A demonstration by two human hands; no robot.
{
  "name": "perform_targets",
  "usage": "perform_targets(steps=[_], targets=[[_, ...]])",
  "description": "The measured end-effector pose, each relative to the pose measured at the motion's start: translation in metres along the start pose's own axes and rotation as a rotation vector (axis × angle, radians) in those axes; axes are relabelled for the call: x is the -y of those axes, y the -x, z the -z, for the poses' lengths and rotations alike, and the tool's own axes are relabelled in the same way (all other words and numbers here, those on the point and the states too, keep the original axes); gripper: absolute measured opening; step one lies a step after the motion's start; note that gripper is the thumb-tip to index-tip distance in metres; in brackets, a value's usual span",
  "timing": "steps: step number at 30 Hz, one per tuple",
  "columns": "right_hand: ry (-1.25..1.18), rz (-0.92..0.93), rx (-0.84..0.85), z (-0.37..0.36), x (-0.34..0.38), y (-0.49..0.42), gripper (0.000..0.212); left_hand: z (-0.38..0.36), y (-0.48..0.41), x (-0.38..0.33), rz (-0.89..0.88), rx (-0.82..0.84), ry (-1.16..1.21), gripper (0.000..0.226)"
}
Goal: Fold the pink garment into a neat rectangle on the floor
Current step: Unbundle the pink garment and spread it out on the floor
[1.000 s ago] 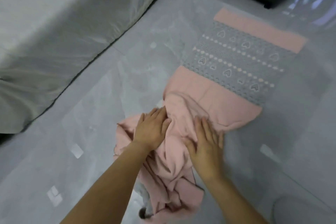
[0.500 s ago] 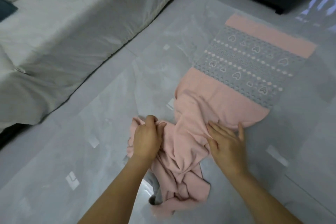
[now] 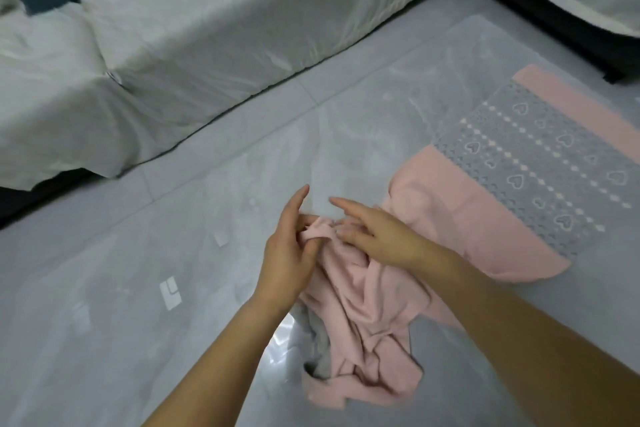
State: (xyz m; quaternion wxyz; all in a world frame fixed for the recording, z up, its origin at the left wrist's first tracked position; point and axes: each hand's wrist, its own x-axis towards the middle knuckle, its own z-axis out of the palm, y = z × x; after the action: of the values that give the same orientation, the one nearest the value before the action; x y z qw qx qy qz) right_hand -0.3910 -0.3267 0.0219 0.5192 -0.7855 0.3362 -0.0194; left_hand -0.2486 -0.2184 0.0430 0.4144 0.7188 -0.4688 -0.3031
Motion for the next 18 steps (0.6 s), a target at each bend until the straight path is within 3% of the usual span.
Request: perform_targets(steps=[2, 5, 11, 14, 18], targets=[[0.122, 0.001, 0.067, -0.005, -0.003, -0.007, 0.016, 0.016, 0.002, 0.006, -0.007, -0.024, -0.031, 0.073], [0.193, -0.003, 0.053, -0.001, -0.001, -0.013, 0.038, 0.036, 0.009, 0.015, -0.053, -0.005, -0.070, 0.072], [0.350, 0.088, -0.005, 0.011, 0.017, -0.026, 0.035, 0.058, 0.024, 0.035, 0.026, 0.004, -0.224, 0.068], [0.415, 0.260, -0.090, 0.004, 0.031, -0.027, 0.047, 0.069, 0.036, 0.042, -0.037, 0.014, -0.387, 0.054], [0.381, 0.440, -0.194, -0.008, 0.049, -0.030, 0.035, 0.088, 0.051, 0.049, -0.188, 0.050, -0.564, 0.061]])
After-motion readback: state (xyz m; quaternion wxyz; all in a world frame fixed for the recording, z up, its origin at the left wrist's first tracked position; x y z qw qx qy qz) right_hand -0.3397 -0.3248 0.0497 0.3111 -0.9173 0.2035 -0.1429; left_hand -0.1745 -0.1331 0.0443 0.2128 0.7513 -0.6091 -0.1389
